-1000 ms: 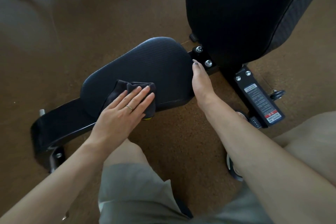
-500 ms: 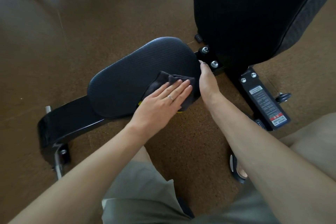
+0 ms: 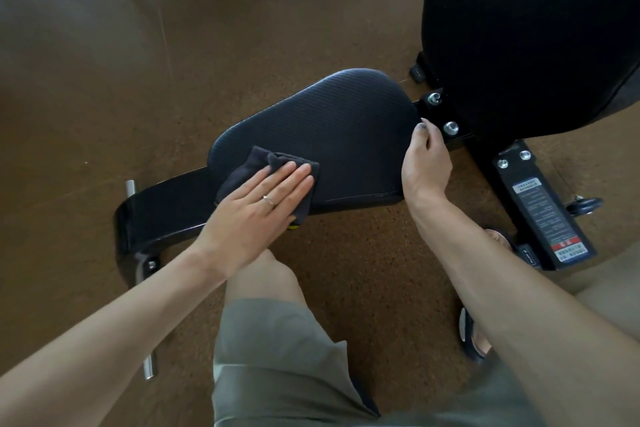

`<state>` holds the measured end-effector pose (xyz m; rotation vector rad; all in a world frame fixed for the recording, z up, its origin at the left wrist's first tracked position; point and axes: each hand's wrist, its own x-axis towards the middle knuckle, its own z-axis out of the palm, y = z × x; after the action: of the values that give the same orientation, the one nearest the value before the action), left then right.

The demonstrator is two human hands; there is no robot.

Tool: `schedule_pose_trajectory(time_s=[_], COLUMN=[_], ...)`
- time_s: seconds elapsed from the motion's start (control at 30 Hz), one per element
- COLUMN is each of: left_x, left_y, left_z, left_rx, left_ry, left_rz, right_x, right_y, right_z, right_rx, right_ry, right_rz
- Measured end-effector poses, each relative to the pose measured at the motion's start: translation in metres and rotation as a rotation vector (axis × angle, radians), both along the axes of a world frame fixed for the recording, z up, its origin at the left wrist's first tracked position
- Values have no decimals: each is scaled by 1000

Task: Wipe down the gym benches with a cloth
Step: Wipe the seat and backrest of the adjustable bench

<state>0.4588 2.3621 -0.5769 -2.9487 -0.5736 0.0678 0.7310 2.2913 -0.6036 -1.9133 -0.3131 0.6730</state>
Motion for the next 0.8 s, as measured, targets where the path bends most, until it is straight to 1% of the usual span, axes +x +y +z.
schedule_pose_trajectory(time_s=[0.07, 0.17, 0.23, 0.33, 0.43, 0.5, 0.57, 0.63, 0.73, 0.8], left_x=[25, 58, 56, 20, -20, -26, -11, 13, 53, 83], left_y=[-11, -26, -21, 3, 21, 22, 19, 19, 30, 40], left_z=[-3, -9, -5, 9, 18, 17, 18, 19, 19, 17], left_rx=[24, 5, -24, -90, -202, -285, -317, -310, -313, -341], left_ry=[23, -8, -2, 24, 18, -41, -129, -130, -76, -84], left_rz=[-24, -18, -31, -25, 77, 180, 358, 519, 633, 691], right_x=[-2, -4, -6, -6, -5, -6, -7, -7, -7, -7], right_y=[2, 4, 5, 3, 2, 3, 5, 6, 7, 6], right_z=[1, 1, 3, 4, 4, 4, 3, 2, 1, 1], right_rx=[-1, 1, 3, -1, -2, -6, -16, -21, -30, -26], right_ry=[-11, -18, -18, -15, -21, -22, -25, -23, -29, -42], right_rz=[-15, -72, -95, -94, -105, -104, -113, -132, -140, -126])
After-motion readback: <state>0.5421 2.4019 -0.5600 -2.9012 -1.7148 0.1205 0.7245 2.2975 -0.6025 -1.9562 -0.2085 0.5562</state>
